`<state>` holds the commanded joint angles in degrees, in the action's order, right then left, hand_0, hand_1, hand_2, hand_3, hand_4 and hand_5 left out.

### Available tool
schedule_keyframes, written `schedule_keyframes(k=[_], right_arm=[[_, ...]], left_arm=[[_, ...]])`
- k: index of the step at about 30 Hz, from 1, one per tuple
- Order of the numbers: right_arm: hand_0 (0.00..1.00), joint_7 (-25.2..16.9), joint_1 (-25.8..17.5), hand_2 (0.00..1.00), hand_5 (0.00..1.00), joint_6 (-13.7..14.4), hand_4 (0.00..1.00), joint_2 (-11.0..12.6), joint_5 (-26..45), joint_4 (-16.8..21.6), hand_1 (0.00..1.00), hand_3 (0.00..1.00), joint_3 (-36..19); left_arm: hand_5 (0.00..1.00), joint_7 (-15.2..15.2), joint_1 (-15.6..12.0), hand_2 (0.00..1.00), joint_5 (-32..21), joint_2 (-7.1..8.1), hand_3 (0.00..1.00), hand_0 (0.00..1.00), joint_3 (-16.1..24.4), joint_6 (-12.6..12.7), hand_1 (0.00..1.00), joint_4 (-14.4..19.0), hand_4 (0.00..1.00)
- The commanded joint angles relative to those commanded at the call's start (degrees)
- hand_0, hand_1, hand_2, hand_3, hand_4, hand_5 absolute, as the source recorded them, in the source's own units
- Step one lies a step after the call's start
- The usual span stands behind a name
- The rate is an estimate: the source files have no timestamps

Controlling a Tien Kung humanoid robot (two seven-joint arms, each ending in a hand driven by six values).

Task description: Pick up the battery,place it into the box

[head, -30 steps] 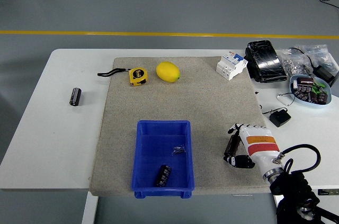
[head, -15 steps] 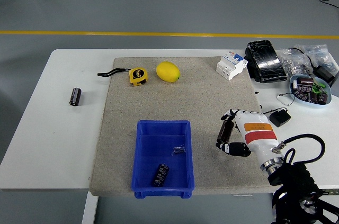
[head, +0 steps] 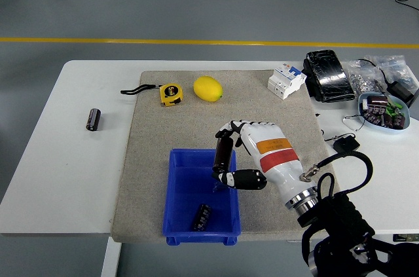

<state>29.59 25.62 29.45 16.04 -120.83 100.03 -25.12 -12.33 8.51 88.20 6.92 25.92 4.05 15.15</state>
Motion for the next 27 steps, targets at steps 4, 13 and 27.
schedule_keyframes(k=[4, 13, 27], right_arm=[[0.298, 0.4, 1.1, 0.517, 0.157, 0.89, 0.961, -1.3, 0.63, -1.25, 0.424, 0.613, 4.64], [0.332, 1.53, 3.17, 0.769, 0.318, -1.1, 0.998, -2.68, 2.58, -1.37, 0.561, 0.886, 6.89], [0.412, 2.28, 4.19, 0.898, 0.313, 1.57, 0.998, -3.24, 2.48, -2.17, 0.606, 0.951, 6.04]], left_arm=[[0.665, -0.01, 0.06, 0.687, -0.21, 0.03, 0.616, 0.682, 0.02, 0.12, 0.64, -0.04, 0.618], [0.665, -0.17, 0.15, 0.687, 0.16, 0.2, 0.616, 0.683, 0.05, -0.24, 0.639, -0.01, 0.618], [0.663, -0.37, -0.22, 0.687, 0.68, 0.37, 0.616, 0.683, 0.39, -0.29, 0.637, -0.01, 0.618]])
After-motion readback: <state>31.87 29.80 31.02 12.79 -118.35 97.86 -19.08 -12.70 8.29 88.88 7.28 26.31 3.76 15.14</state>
